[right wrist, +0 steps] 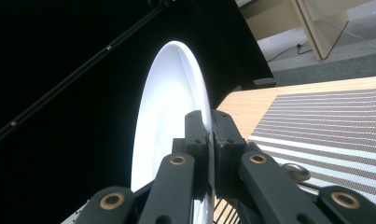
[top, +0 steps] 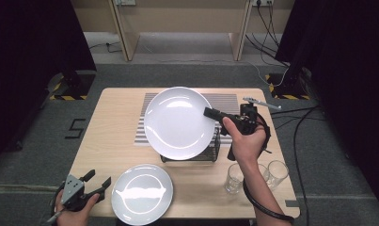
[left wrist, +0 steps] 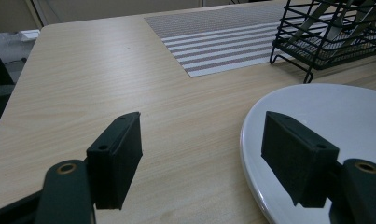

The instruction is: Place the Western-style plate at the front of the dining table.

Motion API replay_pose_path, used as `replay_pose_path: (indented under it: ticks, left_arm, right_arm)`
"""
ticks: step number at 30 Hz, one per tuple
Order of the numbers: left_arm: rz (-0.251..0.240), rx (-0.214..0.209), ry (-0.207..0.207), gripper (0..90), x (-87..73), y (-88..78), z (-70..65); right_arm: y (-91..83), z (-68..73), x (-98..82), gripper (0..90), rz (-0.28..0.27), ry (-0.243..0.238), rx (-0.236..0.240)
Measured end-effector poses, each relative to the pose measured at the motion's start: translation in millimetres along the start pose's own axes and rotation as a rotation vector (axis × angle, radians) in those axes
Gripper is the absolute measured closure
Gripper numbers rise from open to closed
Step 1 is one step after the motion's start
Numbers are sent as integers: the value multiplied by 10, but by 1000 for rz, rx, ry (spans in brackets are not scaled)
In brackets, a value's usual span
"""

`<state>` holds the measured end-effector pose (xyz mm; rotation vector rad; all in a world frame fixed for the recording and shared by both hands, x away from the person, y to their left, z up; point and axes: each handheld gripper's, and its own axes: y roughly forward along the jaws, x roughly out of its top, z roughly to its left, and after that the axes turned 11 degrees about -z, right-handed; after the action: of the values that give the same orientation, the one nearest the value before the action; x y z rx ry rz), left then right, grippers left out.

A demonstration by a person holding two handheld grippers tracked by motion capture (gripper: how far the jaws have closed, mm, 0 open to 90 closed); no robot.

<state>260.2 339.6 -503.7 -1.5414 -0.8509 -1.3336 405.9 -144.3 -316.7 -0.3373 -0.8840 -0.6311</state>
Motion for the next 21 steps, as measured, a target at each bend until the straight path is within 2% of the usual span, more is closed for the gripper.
replay_pose_path:
  ticks: [21]
  left_arm:
    - [-1,1,0,285,0,-2,1]
  right_arm:
    - [37,-79,59,866,-7,29,-5]
